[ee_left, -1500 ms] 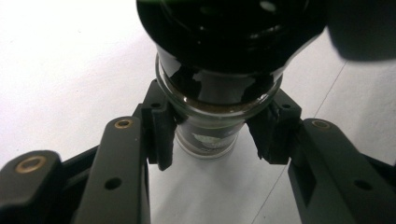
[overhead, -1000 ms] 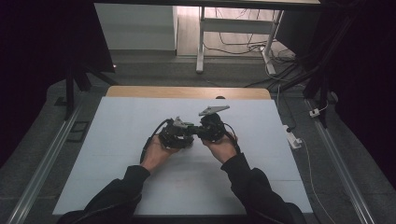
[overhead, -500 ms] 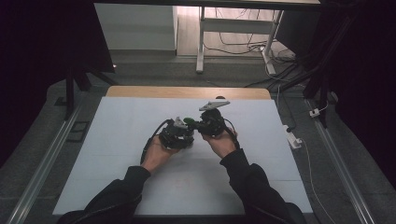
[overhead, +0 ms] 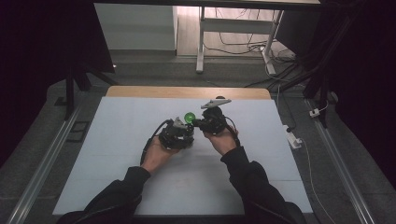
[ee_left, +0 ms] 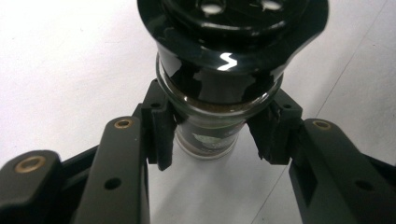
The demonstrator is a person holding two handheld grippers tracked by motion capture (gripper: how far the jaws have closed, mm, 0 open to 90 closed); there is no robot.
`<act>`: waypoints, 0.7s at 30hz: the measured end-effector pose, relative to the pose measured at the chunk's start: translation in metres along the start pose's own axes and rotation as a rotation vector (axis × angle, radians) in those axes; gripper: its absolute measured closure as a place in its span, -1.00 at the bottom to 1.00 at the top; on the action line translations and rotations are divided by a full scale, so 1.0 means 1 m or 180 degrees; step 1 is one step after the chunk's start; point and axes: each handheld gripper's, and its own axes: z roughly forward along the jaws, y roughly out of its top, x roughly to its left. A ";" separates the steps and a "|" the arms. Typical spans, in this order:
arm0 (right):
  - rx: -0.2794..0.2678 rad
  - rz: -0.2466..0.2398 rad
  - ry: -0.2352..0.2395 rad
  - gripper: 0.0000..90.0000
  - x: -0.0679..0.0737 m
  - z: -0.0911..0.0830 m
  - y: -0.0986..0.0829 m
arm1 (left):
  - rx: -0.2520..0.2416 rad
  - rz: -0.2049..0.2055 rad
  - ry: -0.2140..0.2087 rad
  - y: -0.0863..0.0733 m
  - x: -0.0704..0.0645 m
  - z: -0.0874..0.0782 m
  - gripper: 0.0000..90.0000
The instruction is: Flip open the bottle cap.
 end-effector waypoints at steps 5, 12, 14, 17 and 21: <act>-0.0016 -0.0034 0.0029 0.99 0.003 -0.003 0.000 | 0.0073 0.0046 -0.0033 0.002 0.002 0.000 0.12; -0.0070 -0.0067 0.0060 0.74 0.007 -0.013 0.001 | 0.0071 0.0051 -0.0084 0.002 0.003 -0.008 -0.28; -0.0065 -0.0084 0.0066 0.65 0.008 -0.015 0.000 | 0.0042 -0.0029 -0.0147 0.001 0.006 -0.017 -0.37; -0.0047 -0.0073 0.0071 0.55 0.010 -0.018 -0.002 | 0.0009 -0.0080 -0.0214 -0.001 0.009 -0.023 -0.41; -0.0028 -0.0057 0.0067 0.33 0.010 -0.027 -0.009 | -0.0001 -0.0197 -0.0355 -0.006 0.012 -0.035 -0.56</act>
